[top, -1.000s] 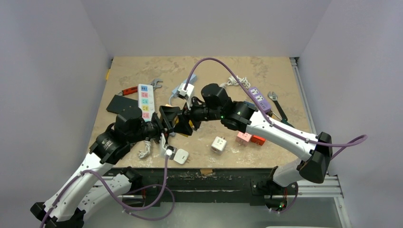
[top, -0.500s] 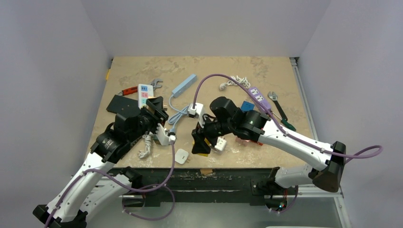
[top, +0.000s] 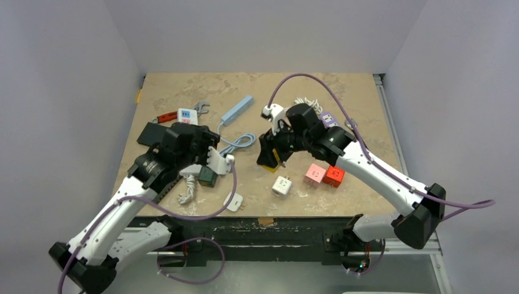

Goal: Pull the plug off the socket
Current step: Place the plug at the center of the board, then place the socket at the center of the board.

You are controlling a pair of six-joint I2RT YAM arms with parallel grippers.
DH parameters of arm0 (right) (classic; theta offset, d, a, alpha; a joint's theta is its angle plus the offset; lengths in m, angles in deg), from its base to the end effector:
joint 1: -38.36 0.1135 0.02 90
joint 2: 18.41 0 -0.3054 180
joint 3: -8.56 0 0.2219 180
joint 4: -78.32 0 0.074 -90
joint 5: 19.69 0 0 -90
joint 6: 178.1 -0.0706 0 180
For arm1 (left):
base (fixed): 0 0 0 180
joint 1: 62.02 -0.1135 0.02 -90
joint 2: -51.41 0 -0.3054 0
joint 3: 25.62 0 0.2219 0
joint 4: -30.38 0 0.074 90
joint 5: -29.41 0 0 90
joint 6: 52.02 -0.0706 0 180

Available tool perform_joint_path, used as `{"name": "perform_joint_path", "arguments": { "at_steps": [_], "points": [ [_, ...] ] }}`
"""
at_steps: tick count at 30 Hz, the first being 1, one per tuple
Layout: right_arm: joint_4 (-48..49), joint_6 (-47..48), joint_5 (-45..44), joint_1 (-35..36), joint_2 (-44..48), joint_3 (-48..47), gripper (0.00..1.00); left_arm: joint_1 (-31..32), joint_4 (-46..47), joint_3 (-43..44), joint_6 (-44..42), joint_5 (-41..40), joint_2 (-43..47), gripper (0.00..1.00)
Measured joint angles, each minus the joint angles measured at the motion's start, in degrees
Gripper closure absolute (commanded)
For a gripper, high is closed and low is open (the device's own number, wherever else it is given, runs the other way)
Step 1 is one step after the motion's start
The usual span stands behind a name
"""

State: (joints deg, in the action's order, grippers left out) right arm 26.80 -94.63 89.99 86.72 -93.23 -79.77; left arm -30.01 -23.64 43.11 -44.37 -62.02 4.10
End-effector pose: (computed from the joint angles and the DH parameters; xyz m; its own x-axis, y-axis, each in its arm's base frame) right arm 0.1593 0.2149 0.3736 -0.5066 -0.4086 -0.7592 -0.8277 0.4769 0.2956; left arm 0.1208 -0.0734 0.3411 0.4467 0.8892 -0.0988 0.5210 -0.1687 0.8367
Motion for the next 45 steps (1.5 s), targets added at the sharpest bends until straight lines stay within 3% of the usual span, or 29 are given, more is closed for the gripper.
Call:
{"name": "perform_joint_path", "arguments": {
  "at_steps": [4,9,14,16,25,35,38,45],
  "points": [
    [3.78,-3.15,-6.51,-8.13,-3.06,-0.44,1.00,0.11,-6.32,9.92,11.32,-0.46,-11.08,1.00],
    [5.53,-6.16,-16.50,-12.17,-8.85,-1.55,1.00,0.83,-14.97,19.98,22.10,-0.74,-21.84,1.00],
    [7.91,-9.94,-21.64,-17.73,-15.82,-1.99,1.00,2.91,-24.22,35.17,35.12,-0.13,-38.27,1.00],
    [8.83,-11.26,-22.64,-20.09,-18.51,-2.05,1.00,3.74,-24.92,37.44,38.91,0.48,-43.12,1.00],
    [11.17,-14.05,-26.91,-24.76,-25.62,-2.78,1.00,6.38,-20.48,30.69,49.16,5.05,-50.18,1.00],
    [14.60,-15.93,-28.65,-24.92,-32.09,-4.70,0.99,9.79,-8.57,30.42,55.87,5.66,-59.69,0.99],
    [14.75,-16.74,-29.27,-25.16,-33.31,-4.68,0.93,11.28,-6.80,30.42,57.33,5.73,-62.10,0.97],
    [16.68,-18.36,-29.22,-25.55,-33.66,-3.50,0.94,12.26,-4.07,30.42,60.65,6.03,-65.59,0.95]
  ]
}}
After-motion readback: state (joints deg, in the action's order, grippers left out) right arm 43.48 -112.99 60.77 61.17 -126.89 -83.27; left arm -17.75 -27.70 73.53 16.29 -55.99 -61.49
